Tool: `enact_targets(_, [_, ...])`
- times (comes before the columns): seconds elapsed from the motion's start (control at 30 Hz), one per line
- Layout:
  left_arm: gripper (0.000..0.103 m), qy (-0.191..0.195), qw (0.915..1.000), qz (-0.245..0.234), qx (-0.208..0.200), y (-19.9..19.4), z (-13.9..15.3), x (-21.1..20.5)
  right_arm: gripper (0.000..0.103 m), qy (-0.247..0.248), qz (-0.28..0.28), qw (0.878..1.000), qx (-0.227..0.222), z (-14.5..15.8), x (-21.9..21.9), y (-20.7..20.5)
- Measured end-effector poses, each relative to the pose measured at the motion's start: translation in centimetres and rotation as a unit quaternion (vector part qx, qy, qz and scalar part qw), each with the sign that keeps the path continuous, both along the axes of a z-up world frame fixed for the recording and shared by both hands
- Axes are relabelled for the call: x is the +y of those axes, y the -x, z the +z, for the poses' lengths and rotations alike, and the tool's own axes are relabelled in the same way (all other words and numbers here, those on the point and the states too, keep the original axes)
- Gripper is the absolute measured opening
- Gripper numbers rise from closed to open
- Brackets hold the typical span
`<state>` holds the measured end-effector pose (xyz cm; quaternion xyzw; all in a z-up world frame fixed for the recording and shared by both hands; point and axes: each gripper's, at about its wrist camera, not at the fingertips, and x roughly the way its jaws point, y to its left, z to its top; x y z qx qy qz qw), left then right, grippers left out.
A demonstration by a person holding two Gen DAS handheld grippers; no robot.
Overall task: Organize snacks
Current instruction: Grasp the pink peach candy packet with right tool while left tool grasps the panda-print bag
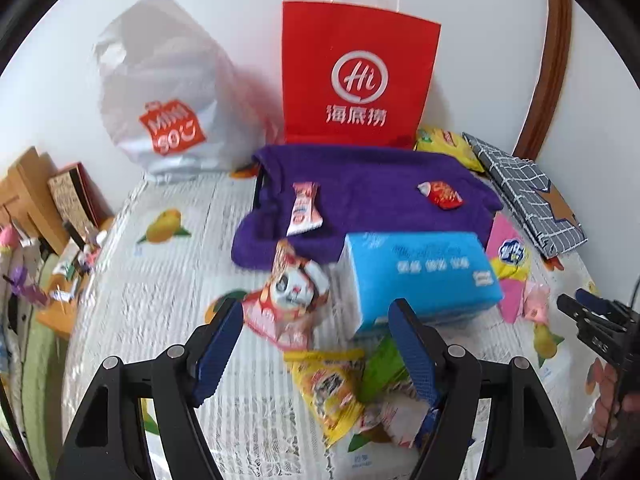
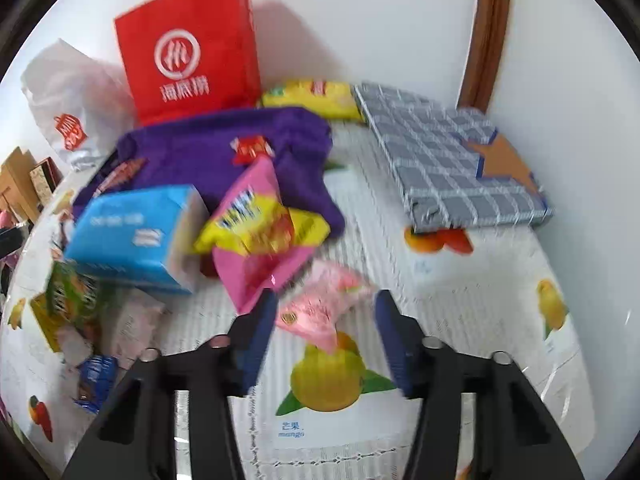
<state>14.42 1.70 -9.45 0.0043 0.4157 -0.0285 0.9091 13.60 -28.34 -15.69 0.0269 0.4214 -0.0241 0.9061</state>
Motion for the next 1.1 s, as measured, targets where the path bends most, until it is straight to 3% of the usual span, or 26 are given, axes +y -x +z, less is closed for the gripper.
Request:
enact_targets(0.23, [0.074,0.005,0.9998,0.014,0.015,0.4,-2.5,1.9,0.049,-0.053,-0.014,0.999,0.007,-2.8,-1.0,-1.3])
enact_targets(0.47, [0.074,0.001,0.9996,0.016,0.022,-0.4,-2.7,2.5,0.048,-0.042,-0.023,0.999,0.013,-3.7,-0.9,-3.0])
enact_targets(0.57, [0.074,0.01,0.9996,0.018,0.019,-0.4,-2.8,3.1,0.043,-0.028,-0.021,0.999,0.025,-5.0,-0.5,-3.5])
enact_targets(0.67, [0.074,0.027,0.9991,0.02,0.026,-0.3,-3.4,3.9,0.038,0.014,-0.007,1.0,0.01,-4.8,0.4,-3.0])
enact_targets(0.87, [0.074,0.039,0.9981,0.029,0.038,-0.9,-4.4,4.8,0.037,0.028,0.028,0.999,-0.029,-2.8,1.7,0.8])
enact_targets(1.1, [0.074,0.005,0.9981,0.011,0.06,-4.1,-6.2,2.9,0.037,0.018,0.102,0.993,-0.05,-2.0,4.6,4.3])
